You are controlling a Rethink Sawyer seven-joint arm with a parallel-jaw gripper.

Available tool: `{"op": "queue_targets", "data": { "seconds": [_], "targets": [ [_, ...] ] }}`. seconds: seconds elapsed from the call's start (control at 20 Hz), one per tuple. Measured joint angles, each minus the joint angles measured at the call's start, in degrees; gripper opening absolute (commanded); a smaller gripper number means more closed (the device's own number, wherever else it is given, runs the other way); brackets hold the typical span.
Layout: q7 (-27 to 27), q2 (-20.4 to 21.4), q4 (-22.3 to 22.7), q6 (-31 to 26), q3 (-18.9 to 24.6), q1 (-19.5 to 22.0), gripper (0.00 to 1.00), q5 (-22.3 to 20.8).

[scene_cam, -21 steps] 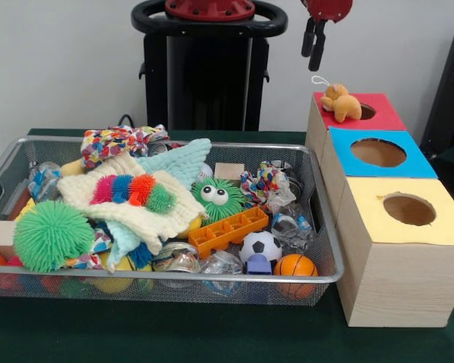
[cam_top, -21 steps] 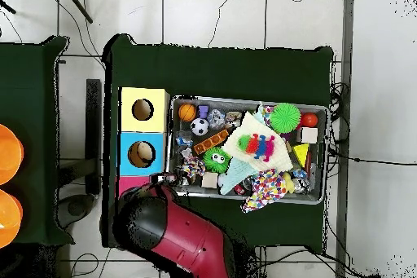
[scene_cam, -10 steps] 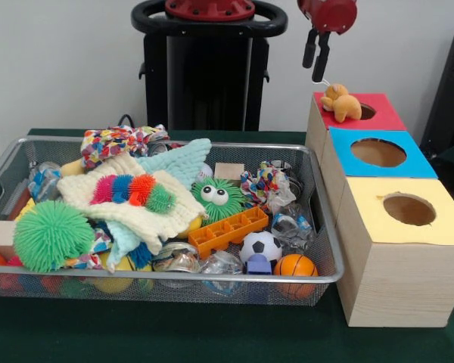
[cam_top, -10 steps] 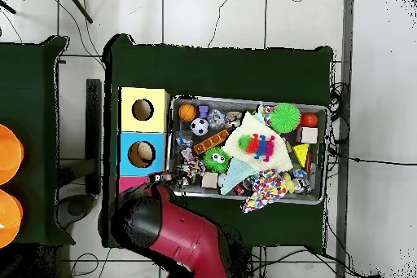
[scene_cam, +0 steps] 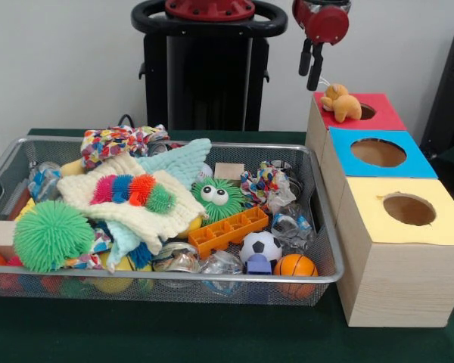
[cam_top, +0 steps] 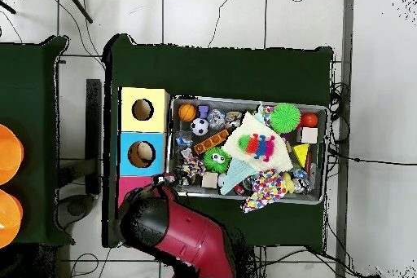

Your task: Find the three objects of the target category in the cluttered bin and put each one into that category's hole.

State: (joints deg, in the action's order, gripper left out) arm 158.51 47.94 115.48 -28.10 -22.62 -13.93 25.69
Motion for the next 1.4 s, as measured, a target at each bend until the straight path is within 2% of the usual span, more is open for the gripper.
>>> {"op": "queue_targets", "data": {
  "seconds": [0.65, 1.4],
  "targets": [
    [0.00, 0.73, 2.99, 3.58, 3.90, 1.30, 1.00, -1.39],
    [0.00, 0.73, 4.42, 6.24, 6.08, 2.31, 1.00, -2.04]
  ]
}}
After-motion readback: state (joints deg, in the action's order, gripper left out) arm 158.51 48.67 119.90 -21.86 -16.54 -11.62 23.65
